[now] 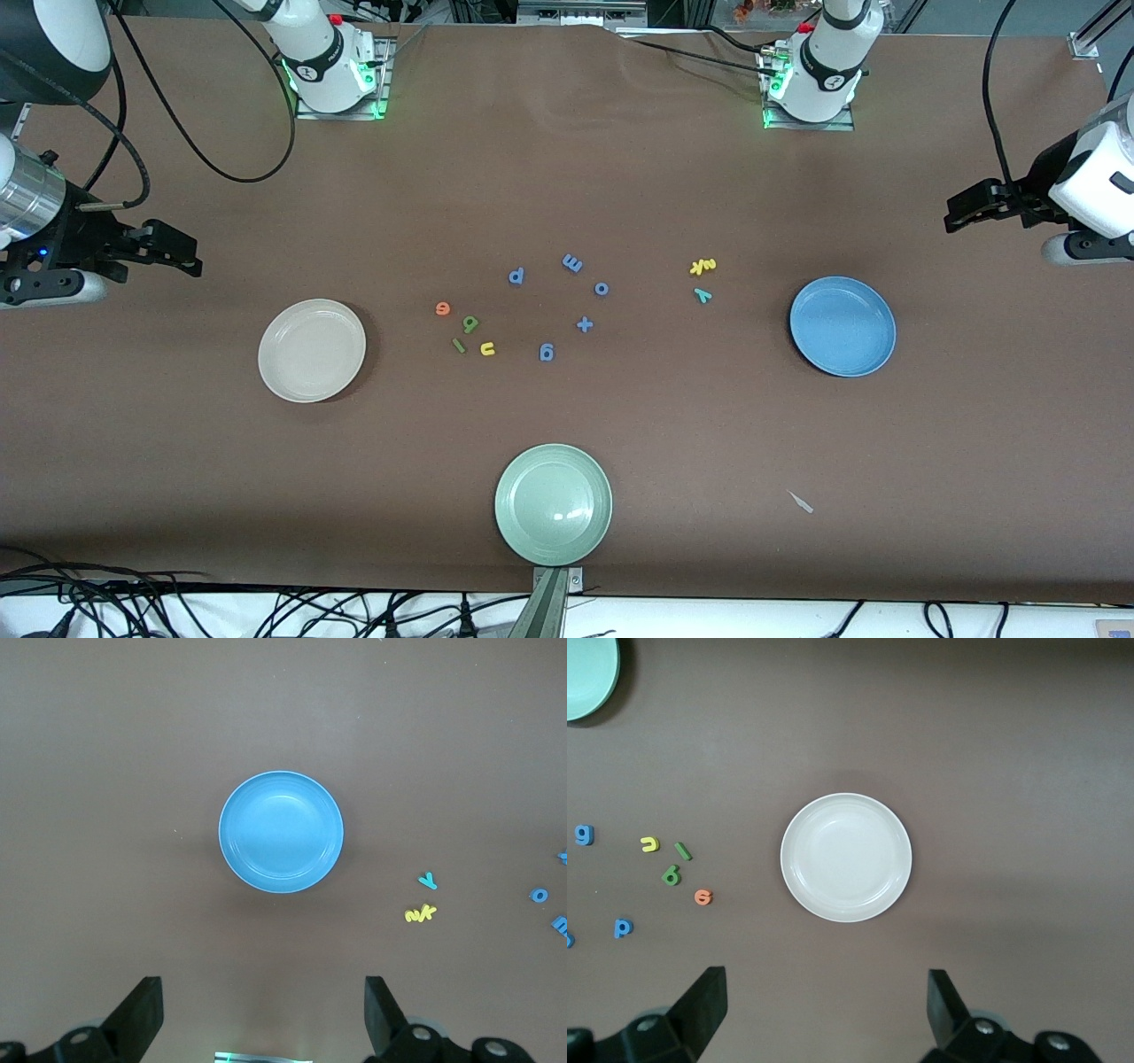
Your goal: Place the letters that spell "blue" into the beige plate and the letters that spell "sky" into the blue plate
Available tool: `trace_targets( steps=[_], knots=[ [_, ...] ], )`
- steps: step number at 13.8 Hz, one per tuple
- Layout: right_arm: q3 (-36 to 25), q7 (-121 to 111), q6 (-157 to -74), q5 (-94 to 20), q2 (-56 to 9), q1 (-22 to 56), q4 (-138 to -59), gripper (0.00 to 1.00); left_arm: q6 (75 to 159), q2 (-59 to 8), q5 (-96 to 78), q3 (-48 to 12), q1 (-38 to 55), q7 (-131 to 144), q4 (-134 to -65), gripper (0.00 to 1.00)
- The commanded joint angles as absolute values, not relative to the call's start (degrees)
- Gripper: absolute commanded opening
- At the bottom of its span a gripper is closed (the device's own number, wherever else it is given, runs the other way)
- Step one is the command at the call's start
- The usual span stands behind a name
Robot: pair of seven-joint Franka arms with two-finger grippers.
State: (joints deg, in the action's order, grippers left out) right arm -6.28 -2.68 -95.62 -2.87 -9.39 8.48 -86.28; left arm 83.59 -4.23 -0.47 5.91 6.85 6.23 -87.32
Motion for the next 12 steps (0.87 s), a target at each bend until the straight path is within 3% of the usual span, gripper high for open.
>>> trace_targets(
  steps=[1,10,12],
  knots=[
    [-6.2,-2.5,-95.4,-2.9,-7.6,8.5,-87.7,1.00,82.6,-4.3,-1.1,6.1,6.4,4.9,-86.1,1.00],
    [-6.1,-2.5,-95.4,-2.9,-7.6,8.5,-87.7,1.00,87.4,-4.7,-1.1,5.9,6.5,5.0,-87.4,1.00],
    [-6.1,-2.5,-95.4,-2.9,-7.6,8.5,-87.7,1.00,90.8,-4.8,-1.2,5.5,7.4,6.2,-90.9,1.00]
  ],
)
